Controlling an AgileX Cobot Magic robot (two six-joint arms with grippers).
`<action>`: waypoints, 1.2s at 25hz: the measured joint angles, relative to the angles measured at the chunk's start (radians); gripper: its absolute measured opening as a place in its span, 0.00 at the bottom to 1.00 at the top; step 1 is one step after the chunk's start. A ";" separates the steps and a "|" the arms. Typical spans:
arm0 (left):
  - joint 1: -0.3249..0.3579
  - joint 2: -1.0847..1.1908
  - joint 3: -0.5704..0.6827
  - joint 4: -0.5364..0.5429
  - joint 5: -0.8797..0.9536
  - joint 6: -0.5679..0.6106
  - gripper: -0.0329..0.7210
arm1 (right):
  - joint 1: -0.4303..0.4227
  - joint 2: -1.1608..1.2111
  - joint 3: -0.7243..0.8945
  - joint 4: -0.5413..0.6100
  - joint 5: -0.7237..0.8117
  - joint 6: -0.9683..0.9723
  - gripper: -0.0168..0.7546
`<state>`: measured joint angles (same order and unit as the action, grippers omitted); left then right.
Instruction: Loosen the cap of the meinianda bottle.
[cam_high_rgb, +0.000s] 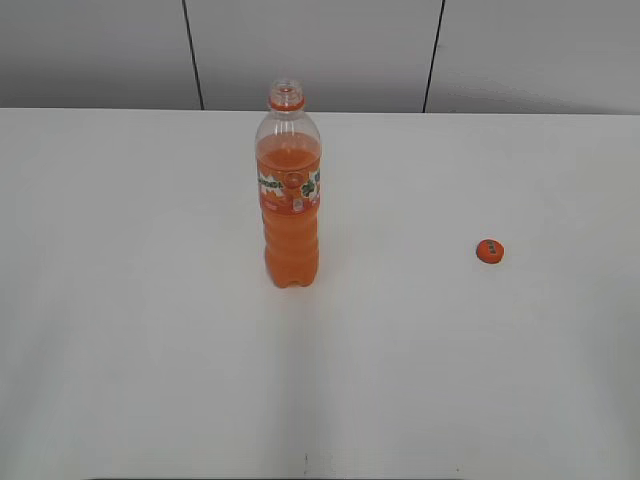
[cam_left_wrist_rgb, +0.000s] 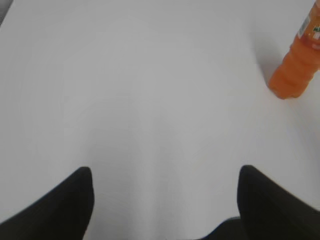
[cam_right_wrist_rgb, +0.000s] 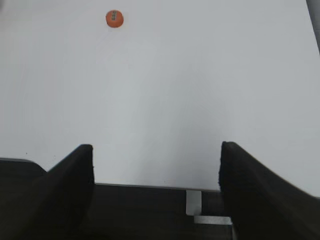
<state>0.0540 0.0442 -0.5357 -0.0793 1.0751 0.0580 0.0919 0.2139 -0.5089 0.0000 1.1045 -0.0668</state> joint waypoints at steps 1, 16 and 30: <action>0.000 -0.022 0.000 0.000 -0.001 0.000 0.76 | 0.000 -0.024 0.000 0.000 0.000 0.000 0.78; 0.000 -0.051 0.001 -0.002 0.000 0.000 0.73 | 0.000 -0.220 0.001 0.000 -0.004 0.007 0.78; 0.000 -0.051 0.001 -0.003 0.000 0.000 0.72 | 0.000 -0.221 0.001 0.000 -0.005 0.007 0.78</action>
<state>0.0540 -0.0065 -0.5347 -0.0822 1.0748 0.0575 0.0919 -0.0073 -0.5082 0.0000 1.0993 -0.0593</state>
